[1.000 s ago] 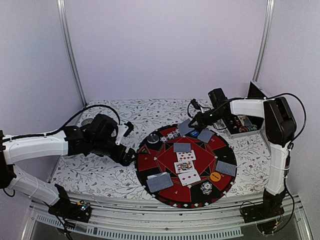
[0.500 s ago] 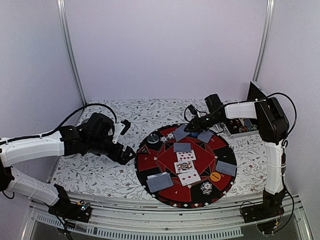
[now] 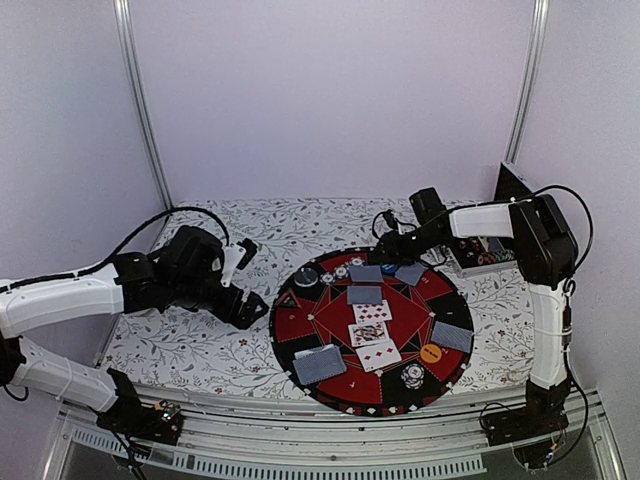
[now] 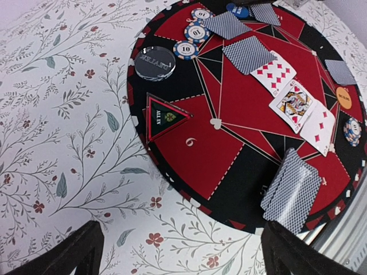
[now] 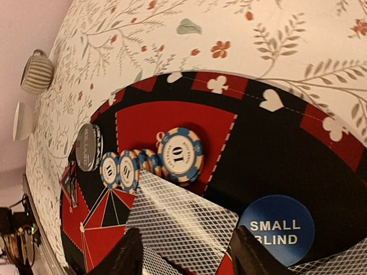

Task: Distribute texas hold em gaming equipment
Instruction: Distribute the poker card in the community card area, then reset both arms

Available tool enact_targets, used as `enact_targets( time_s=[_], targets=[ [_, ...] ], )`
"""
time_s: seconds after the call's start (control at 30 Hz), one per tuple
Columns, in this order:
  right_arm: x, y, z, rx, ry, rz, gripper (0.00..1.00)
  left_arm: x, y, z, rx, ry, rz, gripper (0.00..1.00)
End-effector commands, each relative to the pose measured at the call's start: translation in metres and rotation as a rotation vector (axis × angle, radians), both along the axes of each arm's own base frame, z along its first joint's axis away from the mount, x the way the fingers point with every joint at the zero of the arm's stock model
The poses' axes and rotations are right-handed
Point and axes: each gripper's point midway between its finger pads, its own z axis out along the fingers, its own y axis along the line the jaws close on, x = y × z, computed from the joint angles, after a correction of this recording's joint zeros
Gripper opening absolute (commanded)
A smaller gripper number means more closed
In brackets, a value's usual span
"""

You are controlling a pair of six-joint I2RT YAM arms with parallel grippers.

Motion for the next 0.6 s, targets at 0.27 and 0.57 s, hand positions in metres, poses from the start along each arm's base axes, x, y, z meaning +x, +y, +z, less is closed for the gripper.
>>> enact_targets(
  time_s=[0.27, 0.57],
  targets=[
    [0.002, -0.059, 0.17, -0.129, -0.467, -0.168, 0.99, 0.072, 0.056, 0.059, -0.073, -0.212, 0.333, 0.98],
    [-0.062, -0.244, 0.233, -0.146, -0.906, -0.591, 0.99, 0.115, 0.206, 0.081, 0.02, -0.582, 0.942, 0.98]
  ],
)
